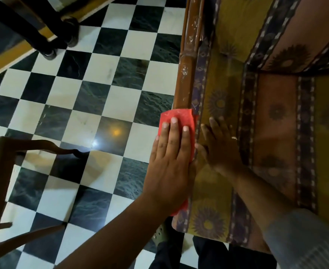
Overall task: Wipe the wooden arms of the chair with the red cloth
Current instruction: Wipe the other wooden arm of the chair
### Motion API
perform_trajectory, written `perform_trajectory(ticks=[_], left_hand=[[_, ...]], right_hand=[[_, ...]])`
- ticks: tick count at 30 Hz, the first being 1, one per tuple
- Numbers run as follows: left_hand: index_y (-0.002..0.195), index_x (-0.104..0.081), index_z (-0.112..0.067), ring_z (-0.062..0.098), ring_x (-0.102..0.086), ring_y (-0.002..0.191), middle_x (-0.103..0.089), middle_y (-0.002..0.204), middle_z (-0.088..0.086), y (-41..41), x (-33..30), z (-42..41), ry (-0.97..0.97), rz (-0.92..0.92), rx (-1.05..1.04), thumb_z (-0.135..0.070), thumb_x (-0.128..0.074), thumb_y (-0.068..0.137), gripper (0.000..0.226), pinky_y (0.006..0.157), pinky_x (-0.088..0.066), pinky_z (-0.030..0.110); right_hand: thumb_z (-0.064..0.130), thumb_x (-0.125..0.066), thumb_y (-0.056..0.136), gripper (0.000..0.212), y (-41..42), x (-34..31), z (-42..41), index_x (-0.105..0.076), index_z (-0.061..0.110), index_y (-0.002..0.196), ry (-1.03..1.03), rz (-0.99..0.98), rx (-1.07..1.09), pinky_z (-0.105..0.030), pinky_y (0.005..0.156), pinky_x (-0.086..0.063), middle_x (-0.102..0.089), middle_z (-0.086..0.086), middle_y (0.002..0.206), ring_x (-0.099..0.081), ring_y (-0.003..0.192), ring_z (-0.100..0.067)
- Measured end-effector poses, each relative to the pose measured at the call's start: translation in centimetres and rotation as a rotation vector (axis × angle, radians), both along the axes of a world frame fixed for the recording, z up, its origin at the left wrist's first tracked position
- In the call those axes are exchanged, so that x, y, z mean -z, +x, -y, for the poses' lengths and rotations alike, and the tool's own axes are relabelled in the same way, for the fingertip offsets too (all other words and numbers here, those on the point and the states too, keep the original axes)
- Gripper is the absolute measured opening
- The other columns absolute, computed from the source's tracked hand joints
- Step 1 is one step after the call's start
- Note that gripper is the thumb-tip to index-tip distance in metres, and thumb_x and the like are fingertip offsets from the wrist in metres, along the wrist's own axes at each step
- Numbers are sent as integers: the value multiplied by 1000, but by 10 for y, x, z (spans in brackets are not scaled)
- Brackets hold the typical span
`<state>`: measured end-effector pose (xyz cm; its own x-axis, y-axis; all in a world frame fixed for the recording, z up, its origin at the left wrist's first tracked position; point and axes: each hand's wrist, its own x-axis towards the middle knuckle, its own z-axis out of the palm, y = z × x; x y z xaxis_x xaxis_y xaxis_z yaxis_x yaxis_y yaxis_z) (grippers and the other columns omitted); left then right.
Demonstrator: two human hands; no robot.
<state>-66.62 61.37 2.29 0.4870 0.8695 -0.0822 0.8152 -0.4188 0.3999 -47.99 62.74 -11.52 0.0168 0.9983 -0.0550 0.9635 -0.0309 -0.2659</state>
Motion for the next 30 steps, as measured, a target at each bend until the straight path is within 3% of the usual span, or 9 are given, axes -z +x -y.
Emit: perform_trajectory(ticks=[3,6,11,16,20,24,27,30], left_hand=[[156,-10,-4,36,5,153,0,164,22,4,2,-5,51,-42,41,-34,-35,104,65,124,-10,54],[156,-10,-2,36,7,153,1,164,24,13,6,-18,81,-77,47,-37,-27,103,65,125,-7,54],[156,-7,-2,34,8,153,2,165,22,23,5,-39,73,-30,-45,-33,-39,101,71,125,-6,51],[156,-5,-1,33,8,154,4,165,21,20,1,-19,44,-9,-113,-42,-23,103,69,125,-3,46],[153,-12,4,39,0,153,-2,163,26,5,2,10,45,-48,2,-43,-9,105,68,120,-20,61],[153,-10,5,39,2,153,-1,163,27,4,6,-4,70,-37,51,-35,-35,104,68,122,-17,60],[155,-4,1,35,10,153,6,164,22,13,9,-26,49,-21,33,-31,-42,103,71,123,-11,57],[157,0,-6,30,16,152,10,165,16,27,8,-53,68,-28,-12,-36,-43,103,75,125,1,49]], right_hand=[[63,-27,98,70,11,22,12,-32,17,151,-7,98,-72,-56,120,-13,-20,-13,164,-12,152,-35],[63,-31,98,70,11,27,12,-30,18,152,21,65,-59,-55,120,-12,-19,-11,164,-12,152,-33],[64,-31,98,72,13,30,14,-28,19,153,32,43,-64,-54,121,-10,-17,-10,165,-7,153,-32],[67,-26,97,74,13,22,11,-22,20,154,-82,46,-76,-53,122,-8,-12,-10,166,-2,153,-31],[67,-23,97,75,13,19,9,-20,20,155,-124,48,-65,-54,122,-7,-9,-8,166,1,153,-30],[70,-29,95,80,10,20,12,-23,19,155,-77,35,-67,-55,121,-10,-11,-10,166,-2,153,-31],[72,-32,93,84,10,19,17,-23,16,155,-22,18,-82,-57,121,-13,-13,-11,166,-5,153,-32],[74,-22,92,86,10,16,18,-18,16,156,-44,49,-100,-57,120,-13,-9,-11,166,-3,153,-32]])
